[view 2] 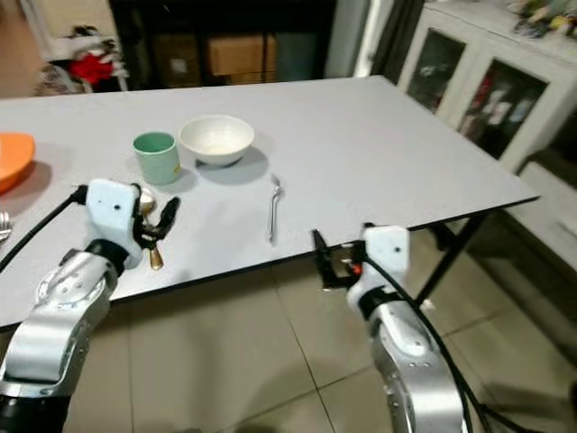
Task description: Setting the table
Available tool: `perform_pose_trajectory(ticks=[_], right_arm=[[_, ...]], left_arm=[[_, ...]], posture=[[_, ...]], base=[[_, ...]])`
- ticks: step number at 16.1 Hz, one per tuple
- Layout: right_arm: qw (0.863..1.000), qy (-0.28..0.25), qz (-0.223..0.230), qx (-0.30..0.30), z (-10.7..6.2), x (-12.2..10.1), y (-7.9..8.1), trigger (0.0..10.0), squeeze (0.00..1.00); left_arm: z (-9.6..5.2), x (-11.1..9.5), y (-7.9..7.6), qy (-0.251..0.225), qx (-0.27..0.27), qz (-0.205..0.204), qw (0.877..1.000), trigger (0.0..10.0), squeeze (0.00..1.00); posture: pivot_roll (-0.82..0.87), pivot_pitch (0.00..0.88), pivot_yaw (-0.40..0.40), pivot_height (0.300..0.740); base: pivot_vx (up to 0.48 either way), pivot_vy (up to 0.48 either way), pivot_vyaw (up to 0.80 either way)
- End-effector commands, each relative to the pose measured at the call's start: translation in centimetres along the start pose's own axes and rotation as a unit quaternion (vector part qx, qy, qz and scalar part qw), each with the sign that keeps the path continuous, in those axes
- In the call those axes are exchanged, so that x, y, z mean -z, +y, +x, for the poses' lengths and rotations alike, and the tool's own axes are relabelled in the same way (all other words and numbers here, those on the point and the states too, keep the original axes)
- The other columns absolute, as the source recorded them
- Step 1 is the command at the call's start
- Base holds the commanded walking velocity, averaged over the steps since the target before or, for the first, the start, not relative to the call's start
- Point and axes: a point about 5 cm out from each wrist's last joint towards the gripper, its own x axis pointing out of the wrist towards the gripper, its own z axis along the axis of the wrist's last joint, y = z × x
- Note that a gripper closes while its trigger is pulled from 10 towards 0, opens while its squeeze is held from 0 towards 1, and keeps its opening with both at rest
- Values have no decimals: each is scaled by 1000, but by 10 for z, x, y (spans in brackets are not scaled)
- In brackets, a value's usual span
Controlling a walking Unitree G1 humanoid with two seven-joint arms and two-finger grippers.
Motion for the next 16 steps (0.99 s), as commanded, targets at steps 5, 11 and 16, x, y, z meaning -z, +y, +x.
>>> perform_pose_trajectory(ticks=[5,11,16], right_arm=[[1000,0,-7,6,0,-3,-6,10000,0],[1000,2,-29,8,2,-5,-6,10000,0],[1000,-3,-18,19,6,-7,-11,10000,0]], left_arm=[[0,-7,-10,-12,8,-4,1000,10000,0],[1,-9,-14,-18,26,-21,999,10000,0],[2,-9,-15,-17,32,-22,999,10000,0]], posture=[[7,0,-29,740],[8,0,-31,740],[8,0,-34,740]], base=[[0,49,0],[0,0,211],[250,0,246]])
